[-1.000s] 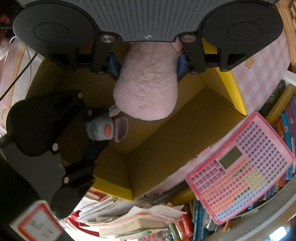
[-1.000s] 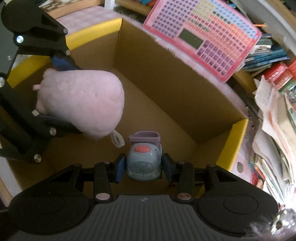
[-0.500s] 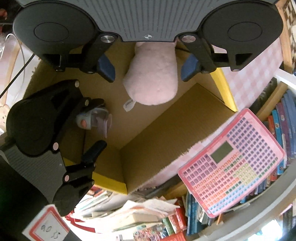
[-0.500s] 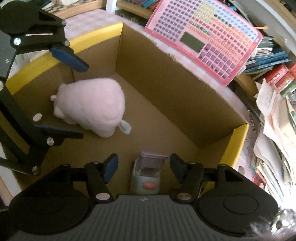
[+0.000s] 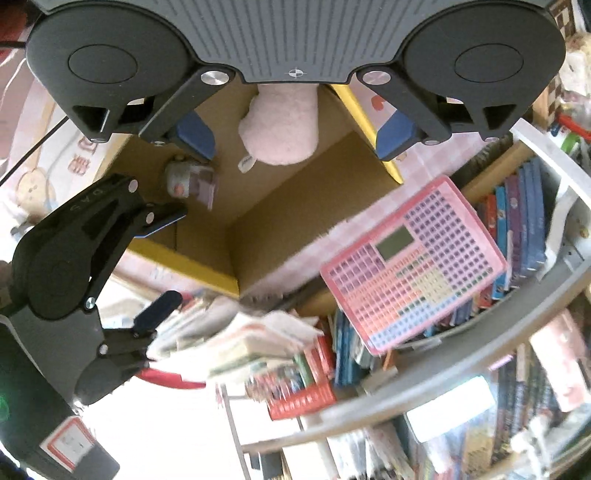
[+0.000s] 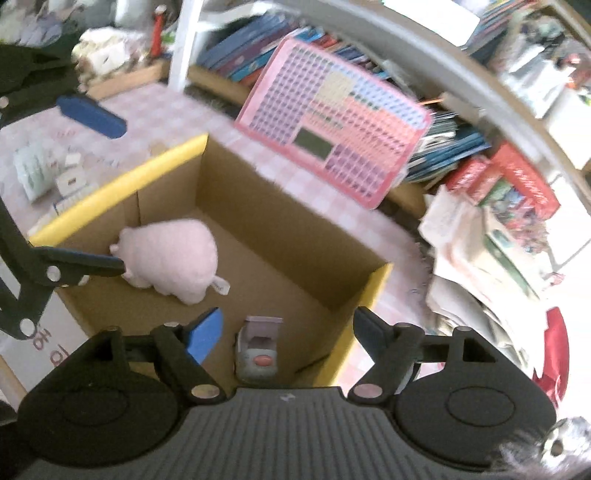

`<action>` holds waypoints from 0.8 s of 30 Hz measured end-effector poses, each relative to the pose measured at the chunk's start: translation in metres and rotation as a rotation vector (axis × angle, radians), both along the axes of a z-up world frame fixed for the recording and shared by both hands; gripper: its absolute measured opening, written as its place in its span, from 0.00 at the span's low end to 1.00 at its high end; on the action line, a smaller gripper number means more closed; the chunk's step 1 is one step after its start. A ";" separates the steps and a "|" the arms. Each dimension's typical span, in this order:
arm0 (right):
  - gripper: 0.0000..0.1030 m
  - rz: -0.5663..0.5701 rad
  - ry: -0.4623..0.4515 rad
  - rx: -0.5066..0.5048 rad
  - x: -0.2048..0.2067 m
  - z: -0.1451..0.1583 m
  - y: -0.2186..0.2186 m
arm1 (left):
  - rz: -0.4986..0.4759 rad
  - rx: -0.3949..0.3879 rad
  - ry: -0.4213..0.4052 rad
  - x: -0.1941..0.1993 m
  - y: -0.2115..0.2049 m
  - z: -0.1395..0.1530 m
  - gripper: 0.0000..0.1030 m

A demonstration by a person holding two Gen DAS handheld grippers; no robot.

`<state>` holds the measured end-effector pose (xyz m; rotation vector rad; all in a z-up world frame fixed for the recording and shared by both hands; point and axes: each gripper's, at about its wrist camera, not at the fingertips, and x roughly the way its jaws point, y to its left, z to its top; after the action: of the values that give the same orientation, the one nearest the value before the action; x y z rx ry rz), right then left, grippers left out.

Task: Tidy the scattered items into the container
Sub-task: 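Lift both tools out of the yellow box and back away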

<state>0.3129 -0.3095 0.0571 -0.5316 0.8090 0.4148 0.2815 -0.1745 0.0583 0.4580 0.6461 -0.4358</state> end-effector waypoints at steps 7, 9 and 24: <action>0.76 -0.105 -0.106 0.050 -0.046 0.025 -0.003 | 0.015 -0.103 -0.053 -0.034 0.018 0.020 0.94; 0.76 -0.123 -0.138 0.060 -0.060 0.028 -0.004 | 0.027 -0.143 -0.054 -0.046 0.025 0.022 0.94; 0.77 -0.349 -0.253 0.168 -0.159 0.027 0.000 | 0.072 -0.231 -0.057 -0.129 0.076 0.018 0.95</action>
<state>0.1544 -0.3100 0.0846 -0.2713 0.6008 0.0891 0.1523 -0.0989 0.0761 0.2262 0.5475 -0.4216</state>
